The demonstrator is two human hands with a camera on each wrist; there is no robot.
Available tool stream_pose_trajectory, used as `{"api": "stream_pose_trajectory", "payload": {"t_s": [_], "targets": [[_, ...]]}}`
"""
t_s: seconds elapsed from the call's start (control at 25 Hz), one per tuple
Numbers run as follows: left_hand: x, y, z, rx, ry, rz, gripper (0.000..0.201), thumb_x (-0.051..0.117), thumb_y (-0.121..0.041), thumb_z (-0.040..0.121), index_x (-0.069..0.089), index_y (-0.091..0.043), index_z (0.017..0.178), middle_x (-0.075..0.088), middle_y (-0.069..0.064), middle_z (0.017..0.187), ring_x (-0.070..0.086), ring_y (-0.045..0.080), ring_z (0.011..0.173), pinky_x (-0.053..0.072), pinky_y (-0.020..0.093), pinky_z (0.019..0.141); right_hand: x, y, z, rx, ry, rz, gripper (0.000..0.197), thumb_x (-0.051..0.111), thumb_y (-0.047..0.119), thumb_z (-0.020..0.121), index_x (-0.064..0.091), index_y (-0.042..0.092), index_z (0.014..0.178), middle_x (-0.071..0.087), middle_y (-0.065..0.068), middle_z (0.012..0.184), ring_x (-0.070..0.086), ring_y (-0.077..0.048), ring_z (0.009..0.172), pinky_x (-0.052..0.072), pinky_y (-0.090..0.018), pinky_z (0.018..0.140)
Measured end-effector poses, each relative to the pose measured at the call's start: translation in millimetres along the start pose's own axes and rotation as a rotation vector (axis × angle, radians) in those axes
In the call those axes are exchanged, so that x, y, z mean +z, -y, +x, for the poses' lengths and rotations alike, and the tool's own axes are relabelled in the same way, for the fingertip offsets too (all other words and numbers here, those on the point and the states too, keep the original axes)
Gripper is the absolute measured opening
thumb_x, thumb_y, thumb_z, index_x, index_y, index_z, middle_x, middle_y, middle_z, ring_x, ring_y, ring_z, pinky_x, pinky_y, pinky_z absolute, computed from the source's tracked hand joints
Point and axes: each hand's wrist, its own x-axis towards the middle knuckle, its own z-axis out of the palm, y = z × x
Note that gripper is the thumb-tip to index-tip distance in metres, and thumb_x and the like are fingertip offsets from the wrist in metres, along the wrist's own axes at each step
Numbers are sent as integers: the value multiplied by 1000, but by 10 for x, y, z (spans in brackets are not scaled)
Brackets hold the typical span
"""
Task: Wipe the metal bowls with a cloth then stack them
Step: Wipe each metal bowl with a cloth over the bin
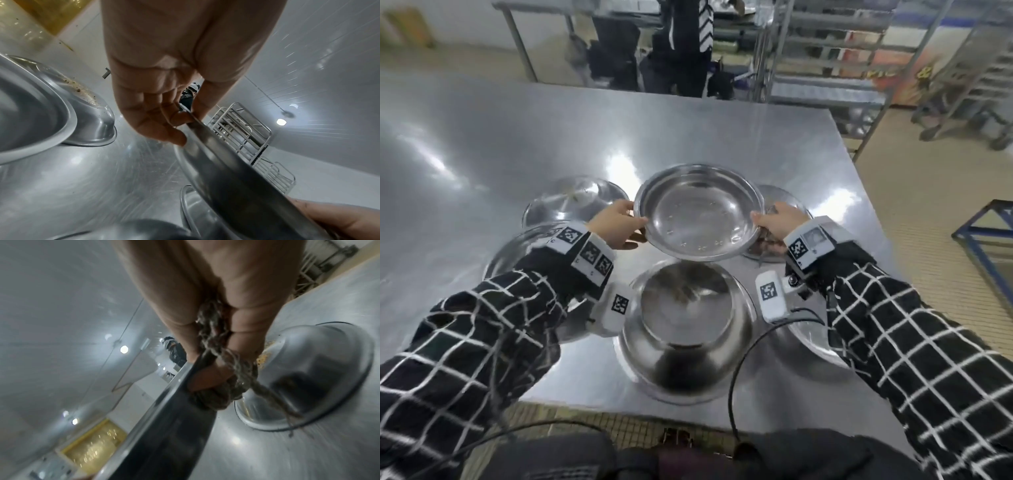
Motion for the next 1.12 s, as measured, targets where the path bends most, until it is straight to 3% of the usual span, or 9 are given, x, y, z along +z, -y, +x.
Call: {"api": "stream_pose_trajectory", "payload": {"t_s": [0.12, 0.24, 0.28, 0.4, 0.6, 0.76, 0.84, 0.92, 1.12], "targets": [[11, 53, 405, -115, -10, -39, 38, 60, -7, 90, 47, -11, 126, 64, 8, 86, 61, 17, 73, 48, 27, 62, 89, 119, 475, 24, 88, -148, 36, 52, 38, 94, 60, 8, 113, 67, -10, 94, 67, -31, 84, 56, -44, 80], [61, 105, 685, -197, -70, 2, 46, 57, -2, 90, 40, -9, 133, 64, 14, 98, 61, 19, 76, 50, 27, 61, 236, 177, 909, 9, 127, -189, 33, 55, 25, 93, 56, 5, 119, 60, -4, 81, 61, -22, 72, 58, -22, 63], [69, 134, 770, -228, -88, 19, 48, 57, -1, 90, 39, -9, 133, 63, 16, 102, 61, 19, 75, 49, 26, 58, 268, 225, 1009, 6, 153, -236, 34, 57, 26, 92, 56, 6, 119, 61, -5, 84, 62, -22, 75, 58, -22, 63], [88, 205, 1005, -297, -129, 52, 45, 59, -1, 89, 39, -9, 128, 62, 17, 99, 58, 18, 68, 46, 24, 53, 328, 349, 1301, -3, 205, -352, 26, 61, 27, 90, 56, 6, 106, 64, -11, 97, 66, -30, 92, 54, -43, 87], [91, 380, 1218, -402, -157, 144, 50, 61, -4, 88, 33, -8, 129, 62, 20, 107, 61, 21, 69, 46, 25, 48, 522, 391, 1587, -40, 193, -493, 43, 64, 25, 89, 47, 5, 123, 62, -11, 108, 63, -25, 91, 52, -32, 75], [35, 459, 1294, -414, -179, 179, 53, 63, -8, 88, 33, -9, 132, 62, 17, 105, 66, 27, 82, 49, 29, 54, 585, 415, 1650, -113, 198, -586, 33, 60, 24, 92, 53, 5, 118, 62, -9, 103, 59, -23, 87, 47, -30, 71], [22, 436, 1268, -403, -194, 180, 52, 62, -11, 89, 34, -11, 132, 61, 12, 99, 63, 23, 76, 51, 30, 59, 562, 420, 1633, -149, 174, -605, 28, 56, 25, 94, 56, 6, 116, 60, -6, 96, 57, -23, 85, 47, -30, 74], [9, 412, 1198, -384, -196, 214, 52, 61, -15, 90, 35, -13, 134, 59, 7, 95, 59, 21, 70, 53, 33, 65, 530, 430, 1574, -197, 133, -600, 24, 51, 23, 97, 58, 10, 116, 62, -6, 103, 56, -21, 87, 44, -29, 75], [-141, 267, 815, -259, -185, 348, 52, 56, -31, 92, 39, -15, 138, 58, 8, 117, 62, 24, 91, 53, 35, 79, 433, 613, 1187, -362, 21, -331, 35, 49, 27, 97, 51, 16, 130, 62, -4, 119, 60, -23, 103, 46, -29, 86]]}}
